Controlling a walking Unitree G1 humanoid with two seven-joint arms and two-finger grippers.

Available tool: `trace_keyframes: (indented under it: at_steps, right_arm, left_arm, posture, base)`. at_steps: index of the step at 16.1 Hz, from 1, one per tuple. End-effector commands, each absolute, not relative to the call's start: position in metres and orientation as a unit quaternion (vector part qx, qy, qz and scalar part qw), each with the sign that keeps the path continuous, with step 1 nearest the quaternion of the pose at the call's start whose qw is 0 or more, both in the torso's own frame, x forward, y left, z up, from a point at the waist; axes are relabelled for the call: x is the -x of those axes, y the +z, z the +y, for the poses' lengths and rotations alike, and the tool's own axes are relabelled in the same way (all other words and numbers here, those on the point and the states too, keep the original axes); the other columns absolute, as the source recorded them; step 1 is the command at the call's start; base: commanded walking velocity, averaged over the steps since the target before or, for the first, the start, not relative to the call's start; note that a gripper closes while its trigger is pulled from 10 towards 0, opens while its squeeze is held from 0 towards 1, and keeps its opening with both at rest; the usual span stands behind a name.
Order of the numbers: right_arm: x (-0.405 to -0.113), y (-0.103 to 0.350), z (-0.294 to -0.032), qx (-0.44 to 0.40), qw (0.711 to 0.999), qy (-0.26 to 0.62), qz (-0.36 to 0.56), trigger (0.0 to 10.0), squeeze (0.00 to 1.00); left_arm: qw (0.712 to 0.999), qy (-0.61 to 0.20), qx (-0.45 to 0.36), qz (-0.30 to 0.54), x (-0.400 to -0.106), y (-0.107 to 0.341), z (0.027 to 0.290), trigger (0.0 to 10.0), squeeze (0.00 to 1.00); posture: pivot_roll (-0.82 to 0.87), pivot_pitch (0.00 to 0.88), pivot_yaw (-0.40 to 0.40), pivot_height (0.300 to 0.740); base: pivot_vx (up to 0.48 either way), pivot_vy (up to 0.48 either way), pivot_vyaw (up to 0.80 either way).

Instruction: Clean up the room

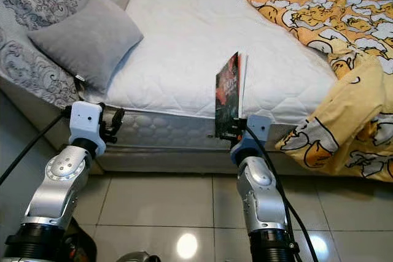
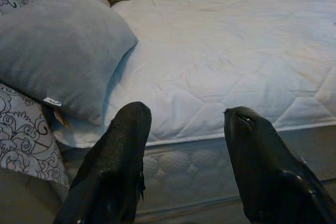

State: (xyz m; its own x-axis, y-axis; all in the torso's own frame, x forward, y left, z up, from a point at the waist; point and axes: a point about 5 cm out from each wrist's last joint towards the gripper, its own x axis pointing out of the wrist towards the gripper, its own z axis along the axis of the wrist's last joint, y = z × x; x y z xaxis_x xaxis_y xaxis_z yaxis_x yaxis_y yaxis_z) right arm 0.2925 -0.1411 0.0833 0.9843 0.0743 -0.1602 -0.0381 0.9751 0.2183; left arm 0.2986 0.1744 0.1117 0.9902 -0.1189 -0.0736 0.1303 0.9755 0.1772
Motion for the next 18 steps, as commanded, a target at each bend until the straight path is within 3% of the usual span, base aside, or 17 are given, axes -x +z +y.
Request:
trace_keyframes:
  at_steps: [1,6,18]
  right_arm:
    - [-0.2995,0.0982,-0.1360,-0.095,0.993,0.051,0.053,10.0,0.00]
    - [-0.3006,0.0990,-0.1300,-0.092,0.991,0.081,0.057,10.0,0.00]
    - [-0.3074,0.1018,-0.1315,-0.079,0.990,0.099,0.055,10.0,0.00]
  left_arm:
    - [0.994,-0.058,-0.093,0.023,-0.3019,0.1177,0.1759,10.0,0.00]
    - [0.994,-0.052,-0.092,0.022,-0.3029,0.1178,0.1787,10.0,0.00]
    - [0.994,-0.059,-0.094,0.018,-0.3067,0.1190,0.1769,10.0,0.00]
  posture:
    - [0.09,0.000,0.018,0.740]
    - [0.09,0.000,0.016,0.740]
    - [0.09,0.000,0.016,0.740]
  base:
    - [0.277,0.000,0.80]
    - [0.279,0.000,0.73]
    - [0.286,0.000,0.07]
